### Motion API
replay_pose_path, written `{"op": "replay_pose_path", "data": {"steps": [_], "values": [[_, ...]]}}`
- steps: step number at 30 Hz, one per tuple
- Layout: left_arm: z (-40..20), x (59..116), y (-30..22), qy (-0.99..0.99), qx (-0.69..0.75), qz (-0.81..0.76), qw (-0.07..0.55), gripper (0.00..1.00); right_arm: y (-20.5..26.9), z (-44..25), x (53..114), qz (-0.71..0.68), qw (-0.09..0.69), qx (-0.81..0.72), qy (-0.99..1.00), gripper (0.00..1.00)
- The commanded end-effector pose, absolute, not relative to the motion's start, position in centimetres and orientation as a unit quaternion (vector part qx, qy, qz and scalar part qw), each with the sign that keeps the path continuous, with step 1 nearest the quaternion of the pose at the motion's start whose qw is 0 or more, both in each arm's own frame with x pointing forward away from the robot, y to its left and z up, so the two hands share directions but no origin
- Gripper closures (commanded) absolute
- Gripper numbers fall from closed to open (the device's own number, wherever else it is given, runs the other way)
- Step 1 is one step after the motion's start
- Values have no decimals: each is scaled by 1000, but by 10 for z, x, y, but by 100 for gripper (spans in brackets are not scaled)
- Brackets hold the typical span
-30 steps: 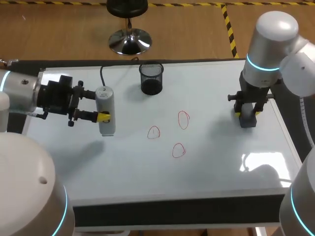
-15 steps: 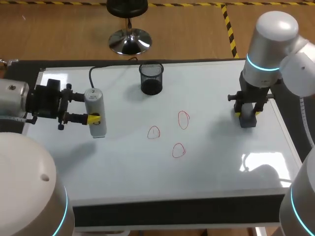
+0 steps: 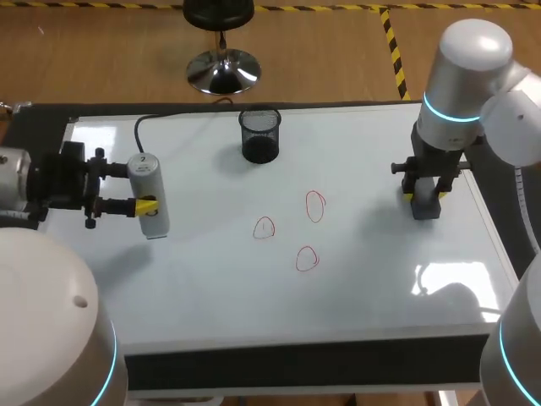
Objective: Pick up the inspection probe, press it on each red-marked spot on the whiteboard one by one, put down the probe, pick up the eraser, and wipe off all the red marks.
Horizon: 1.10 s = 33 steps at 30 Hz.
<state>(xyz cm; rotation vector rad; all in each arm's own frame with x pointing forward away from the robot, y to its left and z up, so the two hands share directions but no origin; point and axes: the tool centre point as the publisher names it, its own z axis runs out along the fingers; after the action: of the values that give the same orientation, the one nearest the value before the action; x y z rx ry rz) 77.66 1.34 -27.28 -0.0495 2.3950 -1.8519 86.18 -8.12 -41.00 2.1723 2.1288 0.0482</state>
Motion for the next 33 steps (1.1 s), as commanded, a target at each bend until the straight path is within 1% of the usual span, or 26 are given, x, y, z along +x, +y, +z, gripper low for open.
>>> {"op": "replay_pose_path", "data": {"steps": [1, 17, 25, 30, 33], "values": [[-269, 769, 21, 784, -25, -617, 65, 100, -82, -409, 862, 16, 49, 713, 699, 100], [-269, 769, 21, 784, -25, -617, 65, 100, -82, -409, 862, 16, 49, 713, 699, 100], [-269, 769, 21, 784, -25, -617, 65, 100, -58, -375, 837, 35, 66, 713, 697, 100], [-269, 769, 21, 784, -25, -617, 65, 100, -44, -368, 818, 38, 64, 715, 695, 100], [-269, 769, 21, 784, -25, -617, 65, 100, -34, -363, 805, 30, 77, 716, 693, 100]]}}
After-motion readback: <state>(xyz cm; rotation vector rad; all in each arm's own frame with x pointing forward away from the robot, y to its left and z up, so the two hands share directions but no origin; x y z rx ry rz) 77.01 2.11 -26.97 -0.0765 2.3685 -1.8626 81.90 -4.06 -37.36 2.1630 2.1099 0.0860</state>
